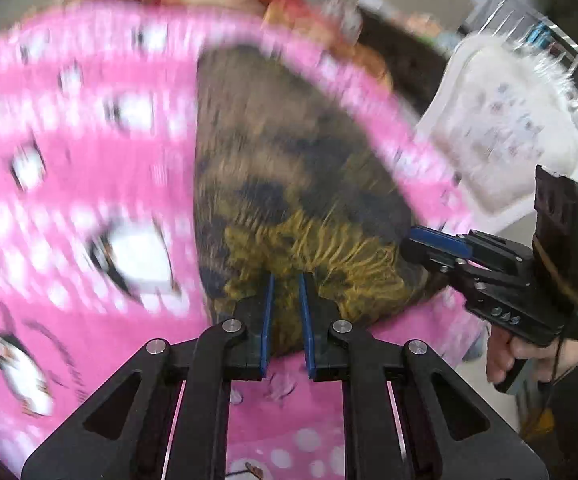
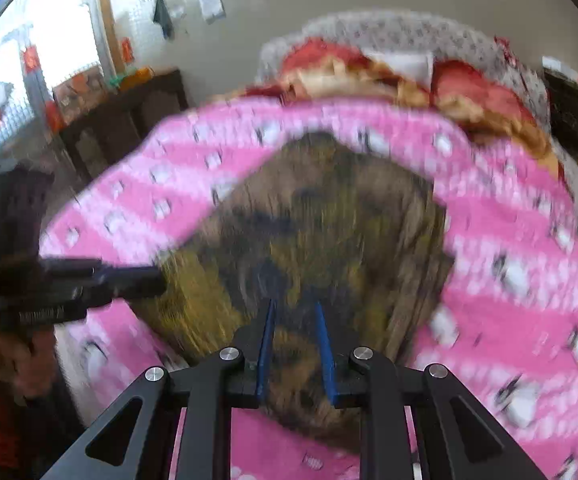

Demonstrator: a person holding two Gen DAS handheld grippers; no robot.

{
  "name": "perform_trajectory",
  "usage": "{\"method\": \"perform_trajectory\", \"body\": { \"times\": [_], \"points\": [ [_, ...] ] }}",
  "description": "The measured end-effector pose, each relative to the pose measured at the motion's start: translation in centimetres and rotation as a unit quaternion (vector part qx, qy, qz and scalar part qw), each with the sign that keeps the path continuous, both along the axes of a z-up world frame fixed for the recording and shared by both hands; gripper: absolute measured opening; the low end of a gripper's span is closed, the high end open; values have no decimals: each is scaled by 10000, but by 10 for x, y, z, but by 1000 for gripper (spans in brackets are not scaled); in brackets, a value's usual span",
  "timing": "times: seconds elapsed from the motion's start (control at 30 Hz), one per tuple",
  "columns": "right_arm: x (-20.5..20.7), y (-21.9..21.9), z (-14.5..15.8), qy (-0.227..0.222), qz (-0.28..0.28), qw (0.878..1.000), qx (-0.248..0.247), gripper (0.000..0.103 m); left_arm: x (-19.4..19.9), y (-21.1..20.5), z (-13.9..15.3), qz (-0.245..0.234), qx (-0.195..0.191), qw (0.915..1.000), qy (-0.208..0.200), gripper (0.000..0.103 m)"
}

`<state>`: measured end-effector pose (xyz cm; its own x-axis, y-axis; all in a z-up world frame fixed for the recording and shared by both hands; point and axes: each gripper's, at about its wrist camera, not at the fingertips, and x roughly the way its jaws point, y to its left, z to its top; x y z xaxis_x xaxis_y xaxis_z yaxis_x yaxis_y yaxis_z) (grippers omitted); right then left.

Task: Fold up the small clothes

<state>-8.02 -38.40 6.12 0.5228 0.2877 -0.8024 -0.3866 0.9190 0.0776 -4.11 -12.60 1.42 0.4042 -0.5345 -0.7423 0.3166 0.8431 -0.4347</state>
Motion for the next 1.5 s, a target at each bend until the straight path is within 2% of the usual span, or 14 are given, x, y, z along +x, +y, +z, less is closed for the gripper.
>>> {"method": "perform_trajectory", "body": {
  "times": [0.1, 0.17, 0.23, 0.33, 0.4, 0.57, 0.67, 0.8, 0.87, 1.07, 1.23, 1.33, 1.43, 1.5],
  "points": [
    [2, -21, -15, 202, -366, 9973, 603, 20, -2, 3, 0, 13, -126, 9999, -49, 10],
    [7, -23, -10, 451, -398, 9963, 609, 20, 1, 5, 14, 30, -44, 10000, -63, 10],
    [15, -19, 4, 568, -464, 9963, 457, 20, 10, 10, 35, 168, -207, 9993, -249, 10],
    [33, -13, 41, -40, -630, 9975, 328, 22, 51, 9, 65, 483, -185, 9964, -667, 10],
    [62, -9, 56, -386, -1034, 9937, 198, 24, 97, 4, 73, 863, -38, 9941, -651, 10],
    [135, 12, 59, -659, -1831, 9808, 121, 24, 172, -21, 63, 1107, 197, 9919, -590, 10],
    [172, 22, 47, -679, -1912, 9792, 28, 24, 184, -27, 49, 1161, 382, 9910, -553, 10],
    [206, 16, -2, -33, -1949, 9808, -39, 24, 205, -35, 12, 1099, 355, 9927, -348, 12],
    [205, 14, -7, -190, -1917, 9813, -26, 24, 204, -34, 6, 1127, 280, 9920, -492, 12],
    [210, 7, -12, -177, -1883, 9818, 197, 27, 201, -46, 7, 1148, 605, 9895, -640, 12],
    [203, 10, -8, -146, -1781, 9836, 259, 31, 205, -44, 15, 1024, 601, 9921, -418, 13],
    [187, 5, 15, -117, -1528, 9882, 26, 32, 199, -24, 37, 850, 464, 9952, -154, 13],
    [150, -15, 42, -460, -1467, 9881, -30, 32, 171, 4, 51, 735, 365, 9959, -370, 13],
    [128, -29, 51, -559, -1536, 9866, 8, 32, 150, 17, 45, 607, 383, 9970, -303, 13]
  ]
}}
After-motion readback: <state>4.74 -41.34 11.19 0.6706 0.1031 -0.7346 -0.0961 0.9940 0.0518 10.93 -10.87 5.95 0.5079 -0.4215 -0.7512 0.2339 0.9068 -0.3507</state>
